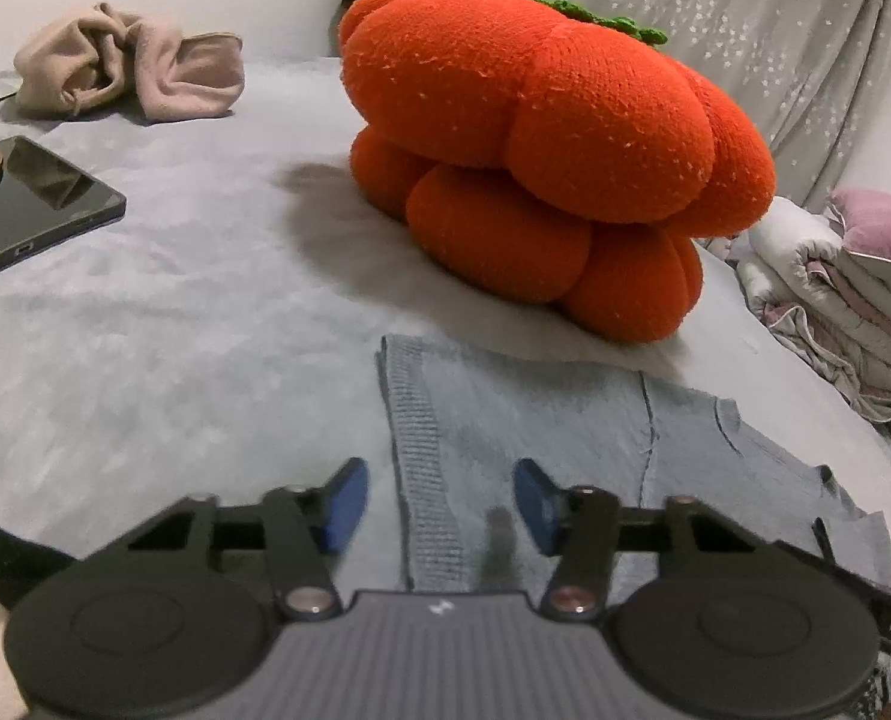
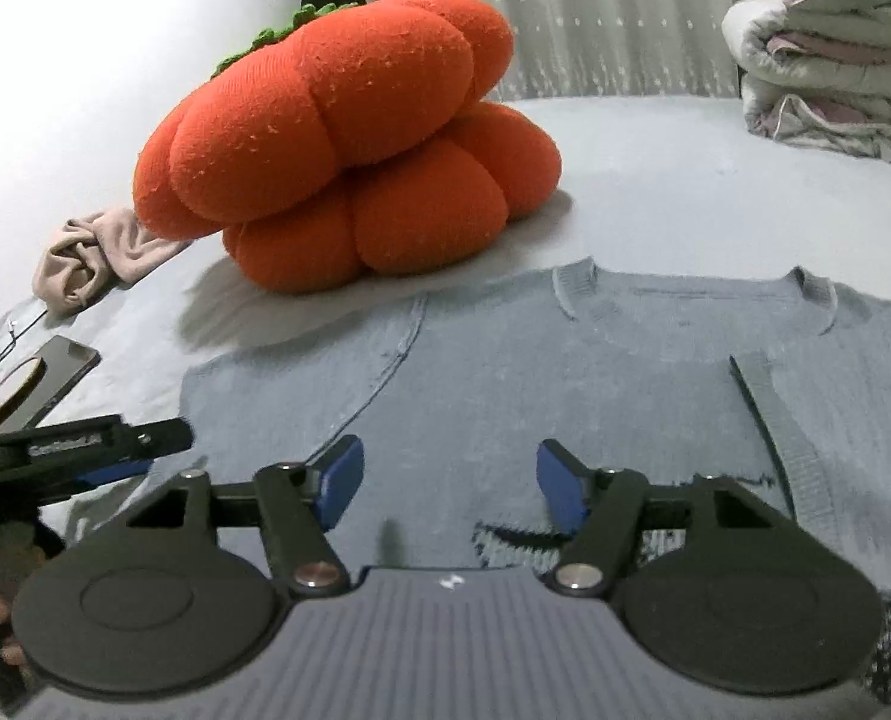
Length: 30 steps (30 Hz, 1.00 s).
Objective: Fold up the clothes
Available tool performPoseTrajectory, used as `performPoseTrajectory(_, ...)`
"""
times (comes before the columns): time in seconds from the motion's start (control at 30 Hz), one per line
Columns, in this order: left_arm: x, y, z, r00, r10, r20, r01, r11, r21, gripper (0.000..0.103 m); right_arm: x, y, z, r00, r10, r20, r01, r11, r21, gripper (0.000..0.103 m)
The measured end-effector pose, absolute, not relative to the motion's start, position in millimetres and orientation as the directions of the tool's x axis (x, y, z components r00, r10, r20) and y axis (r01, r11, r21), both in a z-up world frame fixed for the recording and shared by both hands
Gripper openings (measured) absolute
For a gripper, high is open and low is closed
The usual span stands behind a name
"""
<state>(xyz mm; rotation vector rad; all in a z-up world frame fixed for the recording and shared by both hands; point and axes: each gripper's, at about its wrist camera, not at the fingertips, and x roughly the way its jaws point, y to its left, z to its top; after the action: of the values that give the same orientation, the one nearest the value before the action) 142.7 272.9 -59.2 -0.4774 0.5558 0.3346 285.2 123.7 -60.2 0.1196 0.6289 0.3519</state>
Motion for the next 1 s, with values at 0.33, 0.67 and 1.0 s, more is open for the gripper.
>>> performPoseTrajectory(0.33,139,260,-48,0.828,0.191,-0.527,-0.374,0.888,-0.267,0.004,296,105,-80,0.719,0.467,-0.515,-0.291,0.875,0.388,0.072)
performPoseTrajectory(0.67,148,231,-16,0.891,0.088,-0.446,-0.241,0.924,-0.299,0.003,296,76,-69,0.734,0.495,-0.465,-0.229,0.825,0.517,0.072)
performPoseTrajectory(1.0,185,192,-10,0.903,-0.103,-0.417,-0.080,0.914,-0.399,0.003,298,49,-62,0.767,0.494,-0.410,-0.171,0.772,0.612,0.072)
